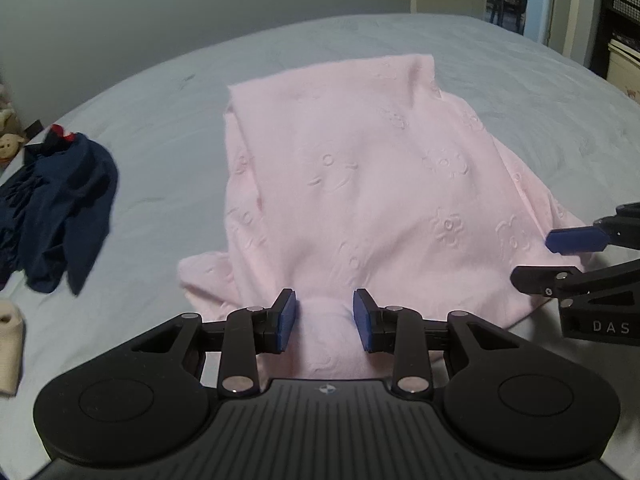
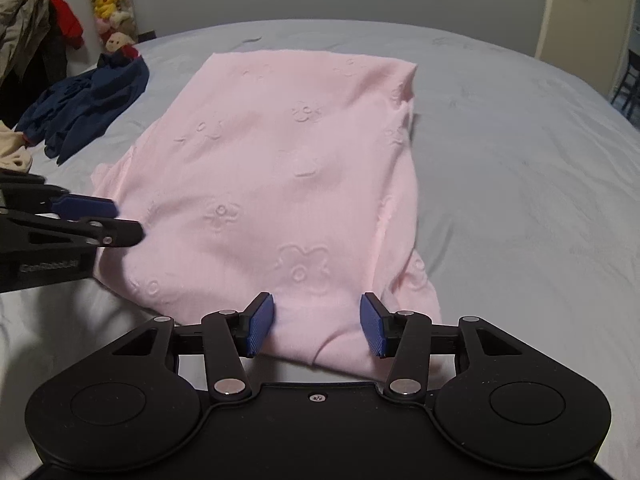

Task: Fold clothes

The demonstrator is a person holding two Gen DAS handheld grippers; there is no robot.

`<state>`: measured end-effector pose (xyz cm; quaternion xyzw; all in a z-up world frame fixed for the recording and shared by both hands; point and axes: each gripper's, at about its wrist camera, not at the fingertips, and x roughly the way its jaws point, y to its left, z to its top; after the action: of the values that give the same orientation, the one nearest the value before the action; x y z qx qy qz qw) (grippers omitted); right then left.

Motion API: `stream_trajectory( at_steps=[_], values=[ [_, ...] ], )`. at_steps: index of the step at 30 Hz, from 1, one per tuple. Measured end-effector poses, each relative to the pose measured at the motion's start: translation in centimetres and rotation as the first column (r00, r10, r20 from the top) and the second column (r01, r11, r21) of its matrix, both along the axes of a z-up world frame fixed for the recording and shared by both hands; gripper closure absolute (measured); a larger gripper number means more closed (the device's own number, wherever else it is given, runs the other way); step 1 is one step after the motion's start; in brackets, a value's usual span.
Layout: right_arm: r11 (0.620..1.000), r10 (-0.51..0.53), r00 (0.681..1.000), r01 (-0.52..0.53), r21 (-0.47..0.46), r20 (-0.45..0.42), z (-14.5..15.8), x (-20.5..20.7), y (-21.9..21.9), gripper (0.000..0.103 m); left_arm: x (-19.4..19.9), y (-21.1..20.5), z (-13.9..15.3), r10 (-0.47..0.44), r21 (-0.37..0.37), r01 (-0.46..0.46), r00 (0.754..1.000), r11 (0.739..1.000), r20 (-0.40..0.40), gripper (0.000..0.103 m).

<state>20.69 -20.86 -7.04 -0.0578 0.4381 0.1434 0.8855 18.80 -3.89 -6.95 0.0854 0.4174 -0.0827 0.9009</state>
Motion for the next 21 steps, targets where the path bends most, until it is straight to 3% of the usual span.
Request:
stream_trajectory(
  at_steps=[5, 12, 17, 20, 21],
  values=[
    [0.999, -0.027, 0.999, 0.028, -0.018, 0.029, 1.7, -2.1, 0.3, 0.046, -2.8, 0.9, 1.3, 0.058, -0.003, -0.058, 0.998, 0.998, 0.002, 0.059],
    [0.998, -0.044, 0.997, 0.042, 0.036, 0.056, 4.4, -5.4, 1.3, 0.030, -7.3, 1.7, 2.8, 0.116, 0.020, -0.117, 0.993, 0.993, 0.025, 0.048],
    [0.997, -0.040, 0.996, 0.035, 0.069, 0.075, 5.8, -8.2, 2.3, 0.030, -9.8, 2.0, 3.2, 0.124, -0.027, -0.123, 0.992, 0.992, 0.025, 0.048],
    [0.998, -0.039, 0.993, 0.032, 0.063, 0.112, 6.3, -9.9, 2.5, 0.029, -11.1, 1.8, 3.1, 0.121, -0.018, -0.120, 0.992, 0.993, 0.038, 0.047],
    [0.997, -0.042, 0.992, 0.035, 0.062, 0.123, 6.4, -10.5, 2.5, 0.024, -11.8, 1.7, 3.0, 0.122, -0.010, -0.122, 0.991, 0.992, 0.047, 0.045]
  ],
)
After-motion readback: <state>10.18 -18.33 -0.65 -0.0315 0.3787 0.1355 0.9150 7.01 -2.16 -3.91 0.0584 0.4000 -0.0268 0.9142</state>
